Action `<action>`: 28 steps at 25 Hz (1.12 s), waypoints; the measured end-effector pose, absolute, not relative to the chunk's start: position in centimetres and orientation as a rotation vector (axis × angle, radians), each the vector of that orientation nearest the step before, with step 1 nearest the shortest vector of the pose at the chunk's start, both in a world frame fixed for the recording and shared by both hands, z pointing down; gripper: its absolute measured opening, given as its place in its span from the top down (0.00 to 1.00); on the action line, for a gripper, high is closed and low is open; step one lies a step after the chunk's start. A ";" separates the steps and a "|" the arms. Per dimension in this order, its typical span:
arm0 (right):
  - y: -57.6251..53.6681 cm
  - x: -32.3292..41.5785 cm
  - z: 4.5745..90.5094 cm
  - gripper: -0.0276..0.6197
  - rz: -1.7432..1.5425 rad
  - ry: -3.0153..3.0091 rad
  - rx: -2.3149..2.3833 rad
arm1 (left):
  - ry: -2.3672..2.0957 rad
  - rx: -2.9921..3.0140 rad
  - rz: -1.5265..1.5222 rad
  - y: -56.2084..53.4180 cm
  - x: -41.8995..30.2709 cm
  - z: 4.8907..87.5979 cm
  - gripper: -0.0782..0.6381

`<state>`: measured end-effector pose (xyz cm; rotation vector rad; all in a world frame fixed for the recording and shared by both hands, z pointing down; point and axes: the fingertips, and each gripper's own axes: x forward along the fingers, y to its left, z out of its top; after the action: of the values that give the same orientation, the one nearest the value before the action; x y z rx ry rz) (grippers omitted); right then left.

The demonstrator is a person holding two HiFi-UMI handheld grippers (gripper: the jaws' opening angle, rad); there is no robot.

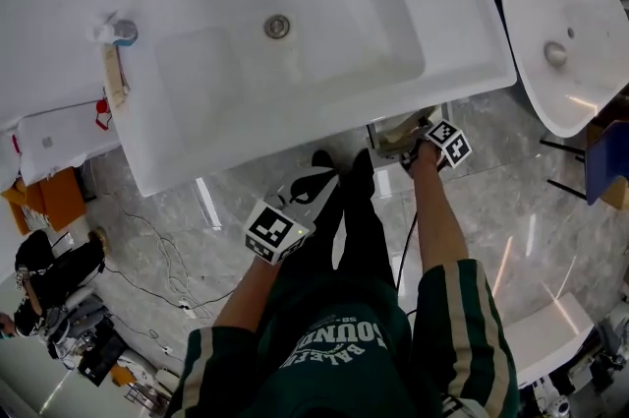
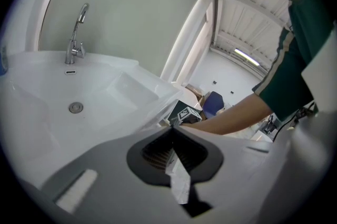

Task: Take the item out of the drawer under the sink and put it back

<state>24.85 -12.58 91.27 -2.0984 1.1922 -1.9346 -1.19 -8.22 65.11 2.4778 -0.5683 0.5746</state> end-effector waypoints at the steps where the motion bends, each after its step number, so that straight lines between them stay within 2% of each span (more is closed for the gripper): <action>1: -12.3 24.9 90.8 0.90 -1.920 1.193 -2.100 | -0.570 2.483 0.571 -8.3 -1.2 64.8 0.82; 16: -9.8 21.7 81.4 0.90 -1.811 1.527 -2.102 | -0.650 2.555 0.500 -10.9 -1.3 59.2 0.82; 28: -12.8 22.1 68.2 0.90 -1.477 1.886 -2.103 | -0.784 2.586 0.425 -14.4 -3.2 54.7 0.82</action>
<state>22.15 -12.82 68.21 -2.1027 1.8856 -1.4768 -3.24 -14.43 54.69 2.5861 -0.7837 0.4245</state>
